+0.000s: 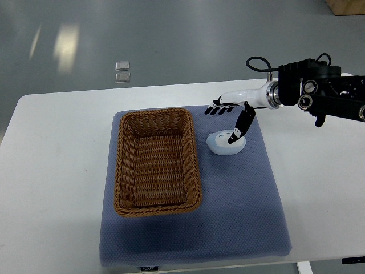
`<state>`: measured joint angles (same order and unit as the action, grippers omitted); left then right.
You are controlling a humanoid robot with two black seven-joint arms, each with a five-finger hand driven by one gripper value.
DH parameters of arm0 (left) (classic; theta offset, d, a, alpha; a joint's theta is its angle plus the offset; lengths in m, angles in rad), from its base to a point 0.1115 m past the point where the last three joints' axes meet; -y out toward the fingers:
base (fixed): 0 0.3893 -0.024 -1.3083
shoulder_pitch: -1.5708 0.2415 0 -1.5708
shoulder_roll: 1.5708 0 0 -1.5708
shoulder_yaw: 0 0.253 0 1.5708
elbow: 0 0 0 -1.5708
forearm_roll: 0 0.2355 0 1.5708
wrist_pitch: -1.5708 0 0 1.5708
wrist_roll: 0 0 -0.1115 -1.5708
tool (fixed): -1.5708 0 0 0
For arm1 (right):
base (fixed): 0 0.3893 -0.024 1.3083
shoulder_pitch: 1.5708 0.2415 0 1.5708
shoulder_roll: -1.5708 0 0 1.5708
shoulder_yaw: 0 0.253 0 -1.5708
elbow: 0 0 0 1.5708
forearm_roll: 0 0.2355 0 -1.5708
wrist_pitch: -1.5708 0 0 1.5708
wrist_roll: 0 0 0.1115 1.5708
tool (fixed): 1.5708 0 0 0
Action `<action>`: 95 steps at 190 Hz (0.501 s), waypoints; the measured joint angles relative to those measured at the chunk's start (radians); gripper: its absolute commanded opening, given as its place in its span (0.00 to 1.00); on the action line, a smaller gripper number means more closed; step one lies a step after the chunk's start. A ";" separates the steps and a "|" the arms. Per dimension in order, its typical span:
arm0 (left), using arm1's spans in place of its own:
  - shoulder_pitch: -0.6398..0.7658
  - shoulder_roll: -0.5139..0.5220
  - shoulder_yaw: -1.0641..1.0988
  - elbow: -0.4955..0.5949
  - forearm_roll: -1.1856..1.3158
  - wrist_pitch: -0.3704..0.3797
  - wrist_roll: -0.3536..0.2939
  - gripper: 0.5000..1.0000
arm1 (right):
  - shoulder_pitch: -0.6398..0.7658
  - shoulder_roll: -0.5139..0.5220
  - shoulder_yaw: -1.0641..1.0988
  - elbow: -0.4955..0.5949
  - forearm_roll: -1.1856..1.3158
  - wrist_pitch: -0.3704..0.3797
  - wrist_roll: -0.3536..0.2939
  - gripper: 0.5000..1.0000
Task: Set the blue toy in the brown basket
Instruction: 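Move the right hand over the white toy and lower fingers onto it, then close the right hand fingers around the white toy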
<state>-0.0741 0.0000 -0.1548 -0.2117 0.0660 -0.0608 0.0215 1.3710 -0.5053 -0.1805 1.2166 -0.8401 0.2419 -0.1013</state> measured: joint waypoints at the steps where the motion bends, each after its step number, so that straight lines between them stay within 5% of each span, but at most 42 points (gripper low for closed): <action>1: 0.000 0.000 0.000 0.000 0.000 0.000 0.000 1.00 | -0.001 0.000 0.000 0.000 0.000 0.000 0.000 0.80; 95: 0.000 0.000 0.000 0.002 0.000 0.001 0.000 1.00 | -0.097 0.048 0.001 -0.042 -0.036 -0.092 -0.001 0.78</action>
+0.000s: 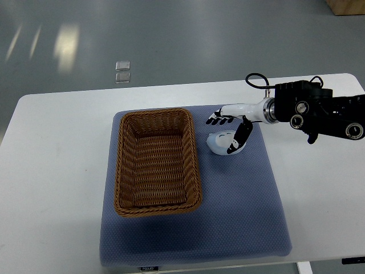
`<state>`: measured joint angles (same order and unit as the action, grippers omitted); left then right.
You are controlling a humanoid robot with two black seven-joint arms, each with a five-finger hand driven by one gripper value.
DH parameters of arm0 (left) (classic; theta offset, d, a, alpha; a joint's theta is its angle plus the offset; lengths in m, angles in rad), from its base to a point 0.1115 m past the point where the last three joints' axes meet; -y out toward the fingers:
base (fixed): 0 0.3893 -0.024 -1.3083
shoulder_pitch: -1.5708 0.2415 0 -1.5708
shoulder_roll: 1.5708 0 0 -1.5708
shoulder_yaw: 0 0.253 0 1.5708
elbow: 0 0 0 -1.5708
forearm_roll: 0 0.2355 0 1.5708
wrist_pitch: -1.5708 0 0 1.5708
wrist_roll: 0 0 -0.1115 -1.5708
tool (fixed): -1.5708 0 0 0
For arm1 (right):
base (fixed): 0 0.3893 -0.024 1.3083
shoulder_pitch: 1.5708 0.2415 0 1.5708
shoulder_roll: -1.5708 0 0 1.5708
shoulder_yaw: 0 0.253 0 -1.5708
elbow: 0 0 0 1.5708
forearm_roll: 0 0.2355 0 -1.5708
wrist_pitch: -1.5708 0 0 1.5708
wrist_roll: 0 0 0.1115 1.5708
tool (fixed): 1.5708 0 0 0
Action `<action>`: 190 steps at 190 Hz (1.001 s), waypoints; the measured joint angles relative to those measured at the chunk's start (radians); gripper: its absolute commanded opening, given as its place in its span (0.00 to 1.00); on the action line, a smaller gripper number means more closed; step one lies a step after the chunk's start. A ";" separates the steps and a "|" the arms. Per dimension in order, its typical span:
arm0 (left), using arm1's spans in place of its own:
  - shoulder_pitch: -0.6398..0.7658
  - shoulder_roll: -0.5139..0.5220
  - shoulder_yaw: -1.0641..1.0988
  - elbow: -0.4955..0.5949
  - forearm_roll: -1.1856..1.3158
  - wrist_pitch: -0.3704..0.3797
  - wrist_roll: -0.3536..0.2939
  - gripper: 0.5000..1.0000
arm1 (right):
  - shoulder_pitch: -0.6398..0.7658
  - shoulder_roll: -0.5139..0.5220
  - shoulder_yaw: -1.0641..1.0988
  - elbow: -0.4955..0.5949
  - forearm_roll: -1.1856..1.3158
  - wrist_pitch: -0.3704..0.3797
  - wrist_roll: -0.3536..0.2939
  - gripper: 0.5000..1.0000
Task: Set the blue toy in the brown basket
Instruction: 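Close the right hand fingers around the white toy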
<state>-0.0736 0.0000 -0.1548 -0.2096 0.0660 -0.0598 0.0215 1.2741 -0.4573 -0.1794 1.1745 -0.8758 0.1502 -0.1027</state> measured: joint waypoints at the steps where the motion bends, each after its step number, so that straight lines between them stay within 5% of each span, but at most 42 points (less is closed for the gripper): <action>1: 0.000 0.000 0.000 0.000 0.000 0.000 0.000 1.00 | -0.001 0.000 0.000 0.000 -0.001 -0.001 0.000 0.78; 89: 0.000 0.000 0.000 0.002 0.000 0.000 0.000 1.00 | -0.058 0.034 0.001 -0.053 -0.043 -0.035 0.000 0.72; 122: 0.000 0.000 0.000 0.002 0.000 0.000 0.000 1.00 | -0.065 0.041 0.001 -0.061 -0.043 -0.047 0.000 0.55; 135: 0.000 0.000 0.000 0.000 0.000 0.000 0.000 1.00 | -0.071 0.043 0.001 -0.064 -0.043 -0.048 0.000 0.30; 156: 0.000 0.000 0.000 -0.001 0.000 0.000 0.000 1.00 | -0.076 0.044 -0.001 -0.068 -0.046 -0.054 0.001 0.09; 190: 0.000 0.000 0.000 -0.001 0.000 0.000 0.000 1.00 | -0.062 0.011 0.008 -0.063 -0.049 -0.052 0.003 0.02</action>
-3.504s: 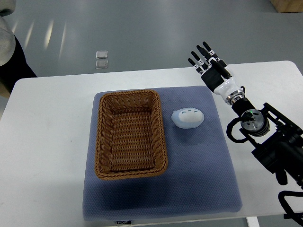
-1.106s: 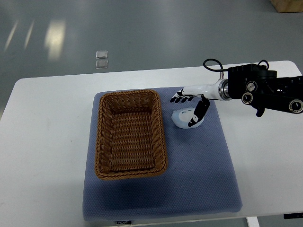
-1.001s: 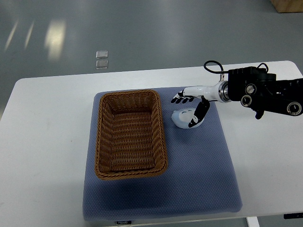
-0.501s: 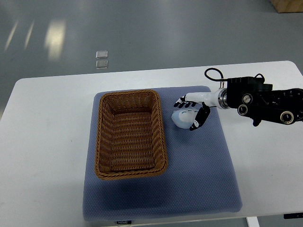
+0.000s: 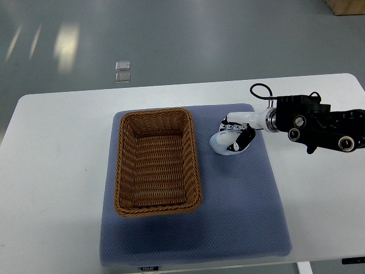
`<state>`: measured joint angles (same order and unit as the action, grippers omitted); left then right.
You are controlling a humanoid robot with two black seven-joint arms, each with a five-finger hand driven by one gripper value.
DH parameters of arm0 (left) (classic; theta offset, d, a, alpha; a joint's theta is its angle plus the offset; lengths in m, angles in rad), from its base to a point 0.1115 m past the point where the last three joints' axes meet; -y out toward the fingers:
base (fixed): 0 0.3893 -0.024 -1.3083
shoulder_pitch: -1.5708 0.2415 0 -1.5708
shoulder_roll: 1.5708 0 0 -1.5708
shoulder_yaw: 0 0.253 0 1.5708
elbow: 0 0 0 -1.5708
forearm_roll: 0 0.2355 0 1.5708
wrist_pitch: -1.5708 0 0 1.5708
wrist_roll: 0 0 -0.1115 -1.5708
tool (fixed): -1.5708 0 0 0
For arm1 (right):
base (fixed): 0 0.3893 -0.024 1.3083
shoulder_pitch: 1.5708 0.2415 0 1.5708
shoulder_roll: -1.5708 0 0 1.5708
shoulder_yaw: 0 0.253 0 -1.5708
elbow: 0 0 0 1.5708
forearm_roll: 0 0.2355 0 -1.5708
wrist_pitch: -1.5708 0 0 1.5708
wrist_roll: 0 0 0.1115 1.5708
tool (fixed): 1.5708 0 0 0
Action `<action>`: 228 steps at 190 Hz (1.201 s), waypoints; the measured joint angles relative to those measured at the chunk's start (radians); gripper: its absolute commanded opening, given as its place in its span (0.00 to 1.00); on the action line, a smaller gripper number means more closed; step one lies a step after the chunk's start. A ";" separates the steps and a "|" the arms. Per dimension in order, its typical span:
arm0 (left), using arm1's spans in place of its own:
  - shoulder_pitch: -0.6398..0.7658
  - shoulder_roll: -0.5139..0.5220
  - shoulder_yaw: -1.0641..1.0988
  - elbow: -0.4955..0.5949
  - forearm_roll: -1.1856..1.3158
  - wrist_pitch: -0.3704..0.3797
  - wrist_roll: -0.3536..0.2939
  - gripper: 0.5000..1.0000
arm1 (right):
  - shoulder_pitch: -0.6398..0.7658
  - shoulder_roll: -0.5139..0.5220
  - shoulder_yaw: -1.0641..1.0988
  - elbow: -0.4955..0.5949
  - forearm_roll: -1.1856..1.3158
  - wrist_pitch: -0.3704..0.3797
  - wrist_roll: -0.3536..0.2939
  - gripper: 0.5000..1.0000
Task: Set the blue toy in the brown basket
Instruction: 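Close the right hand fingers around the white toy, then lift the toy with the right hand and carry it over the basket, then lower the toy into the basket and open the right hand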
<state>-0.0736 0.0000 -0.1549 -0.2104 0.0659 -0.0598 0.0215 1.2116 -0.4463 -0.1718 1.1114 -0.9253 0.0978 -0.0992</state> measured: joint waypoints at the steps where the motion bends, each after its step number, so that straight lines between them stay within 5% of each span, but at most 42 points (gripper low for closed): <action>1: 0.000 0.000 0.000 0.000 0.000 0.000 0.000 1.00 | 0.001 -0.002 0.001 0.001 0.000 0.001 0.000 0.01; 78: 0.000 0.000 0.000 -0.001 0.000 0.000 0.000 1.00 | 0.273 -0.122 0.055 0.162 0.187 0.096 0.018 0.02; 110: 0.000 0.000 0.000 0.002 0.000 0.000 0.000 1.00 | 0.300 0.036 0.045 0.139 0.234 0.089 0.028 0.05; 163: 0.000 0.000 0.000 0.004 0.000 0.000 0.000 1.00 | 0.281 0.406 -0.025 -0.106 0.222 0.064 0.036 0.06; 228: 0.000 0.000 0.000 0.002 0.000 0.000 0.000 1.00 | 0.153 0.446 -0.068 -0.199 0.164 0.032 0.040 0.13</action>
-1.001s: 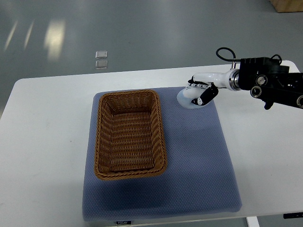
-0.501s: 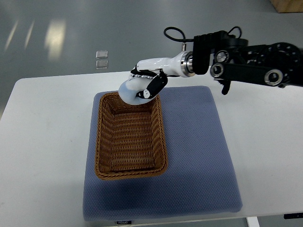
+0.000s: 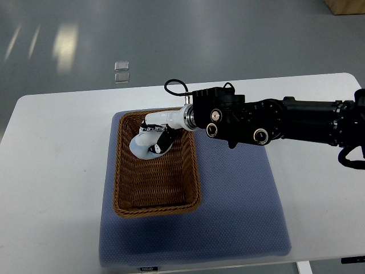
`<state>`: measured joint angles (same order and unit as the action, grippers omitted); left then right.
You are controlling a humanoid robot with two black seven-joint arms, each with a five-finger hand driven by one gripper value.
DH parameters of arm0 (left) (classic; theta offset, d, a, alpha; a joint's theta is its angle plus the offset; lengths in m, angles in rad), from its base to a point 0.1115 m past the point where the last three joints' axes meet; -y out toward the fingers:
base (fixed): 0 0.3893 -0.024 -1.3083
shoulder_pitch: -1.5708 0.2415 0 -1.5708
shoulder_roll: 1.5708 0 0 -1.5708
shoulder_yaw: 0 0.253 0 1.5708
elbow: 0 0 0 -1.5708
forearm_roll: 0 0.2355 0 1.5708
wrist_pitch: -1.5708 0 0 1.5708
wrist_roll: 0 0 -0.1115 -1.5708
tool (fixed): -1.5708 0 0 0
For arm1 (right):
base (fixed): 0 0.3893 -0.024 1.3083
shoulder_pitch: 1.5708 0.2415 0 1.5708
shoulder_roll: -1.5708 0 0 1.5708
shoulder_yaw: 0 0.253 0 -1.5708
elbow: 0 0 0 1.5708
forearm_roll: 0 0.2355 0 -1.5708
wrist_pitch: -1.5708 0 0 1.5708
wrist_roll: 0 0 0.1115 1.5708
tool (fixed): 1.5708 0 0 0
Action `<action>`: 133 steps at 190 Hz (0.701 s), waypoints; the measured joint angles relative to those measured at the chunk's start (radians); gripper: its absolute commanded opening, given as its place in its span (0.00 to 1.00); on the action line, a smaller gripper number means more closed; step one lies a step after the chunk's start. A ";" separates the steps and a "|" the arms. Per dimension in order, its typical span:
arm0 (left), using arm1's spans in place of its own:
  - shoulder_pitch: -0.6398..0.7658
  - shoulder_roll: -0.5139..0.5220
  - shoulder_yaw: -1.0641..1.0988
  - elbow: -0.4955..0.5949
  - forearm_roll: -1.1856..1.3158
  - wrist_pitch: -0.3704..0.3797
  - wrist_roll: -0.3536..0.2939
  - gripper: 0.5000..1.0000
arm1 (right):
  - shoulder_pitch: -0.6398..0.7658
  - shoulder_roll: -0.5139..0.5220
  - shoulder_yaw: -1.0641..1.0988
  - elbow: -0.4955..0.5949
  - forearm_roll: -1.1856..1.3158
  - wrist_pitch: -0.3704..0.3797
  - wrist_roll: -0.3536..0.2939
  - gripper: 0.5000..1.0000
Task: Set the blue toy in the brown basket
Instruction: 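Lower the toy into the basket and open the right hand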
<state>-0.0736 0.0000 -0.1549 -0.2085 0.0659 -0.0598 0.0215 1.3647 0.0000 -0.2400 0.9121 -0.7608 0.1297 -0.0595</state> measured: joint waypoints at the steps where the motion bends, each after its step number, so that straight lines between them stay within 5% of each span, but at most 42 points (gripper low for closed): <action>1: 0.000 0.000 0.000 0.000 0.000 0.000 0.000 1.00 | -0.001 0.000 0.000 0.000 0.000 -0.001 0.000 0.13; 26: 0.000 0.000 0.000 0.000 0.000 0.000 0.000 1.00 | -0.018 0.000 -0.002 -0.005 -0.002 -0.008 0.005 0.24; 72: 0.000 0.000 0.000 0.001 0.000 0.000 0.000 1.00 | -0.036 0.000 -0.001 -0.008 -0.001 -0.010 0.014 0.72; 133: 0.000 0.000 0.000 0.001 0.000 0.000 0.000 1.00 | 0.009 -0.001 0.206 -0.012 0.060 -0.002 0.016 0.77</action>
<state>-0.0736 0.0000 -0.1549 -0.2071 0.0659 -0.0598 0.0215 1.3733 -0.0014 -0.0344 0.9004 -0.7009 0.1274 -0.0439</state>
